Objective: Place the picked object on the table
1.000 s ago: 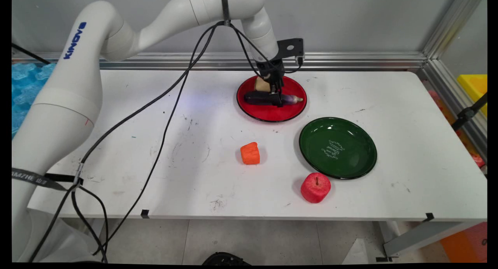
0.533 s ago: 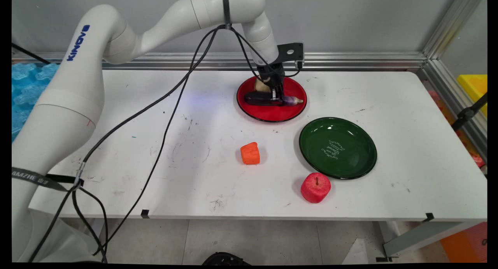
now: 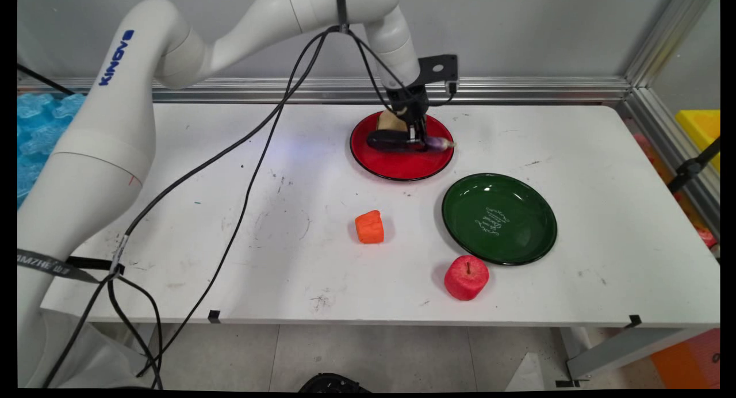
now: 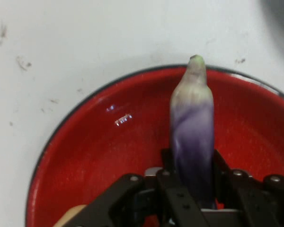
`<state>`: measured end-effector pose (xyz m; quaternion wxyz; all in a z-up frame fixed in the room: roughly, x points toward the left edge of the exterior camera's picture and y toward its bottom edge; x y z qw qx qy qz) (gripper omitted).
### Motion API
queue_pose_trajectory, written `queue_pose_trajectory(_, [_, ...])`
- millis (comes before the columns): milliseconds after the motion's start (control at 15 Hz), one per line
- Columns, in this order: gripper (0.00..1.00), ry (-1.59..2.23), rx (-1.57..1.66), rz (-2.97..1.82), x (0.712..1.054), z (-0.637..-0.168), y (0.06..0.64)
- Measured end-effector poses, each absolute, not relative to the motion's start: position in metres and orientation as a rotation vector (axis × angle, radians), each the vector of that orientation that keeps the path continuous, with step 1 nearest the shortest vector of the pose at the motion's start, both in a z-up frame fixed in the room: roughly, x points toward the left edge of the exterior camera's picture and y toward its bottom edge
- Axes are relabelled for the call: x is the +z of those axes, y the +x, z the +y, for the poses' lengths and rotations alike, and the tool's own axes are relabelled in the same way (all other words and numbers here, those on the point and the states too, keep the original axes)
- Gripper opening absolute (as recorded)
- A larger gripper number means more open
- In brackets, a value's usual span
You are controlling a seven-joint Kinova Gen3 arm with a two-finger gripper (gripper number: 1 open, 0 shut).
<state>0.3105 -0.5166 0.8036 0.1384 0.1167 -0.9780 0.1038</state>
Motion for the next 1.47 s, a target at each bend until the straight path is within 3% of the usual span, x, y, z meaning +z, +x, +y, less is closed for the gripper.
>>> queue_pose_trajectory(667, [0.0, 0.571, 0.244, -2.795, 0.865, -0.464, 0.297])
queue_pose_trajectory(1133, [0.0, 0.633, 0.186, -2.839, 0.864, -0.389, 0.331])
queue_pose_trajectory(1200, [1.0, 0.623, 0.187, -2.846, 0.861, -0.38, 0.336])
queue_pose_trajectory(1467, [1.0, 0.573, 0.195, -2.863, 0.844, -0.357, 0.352])
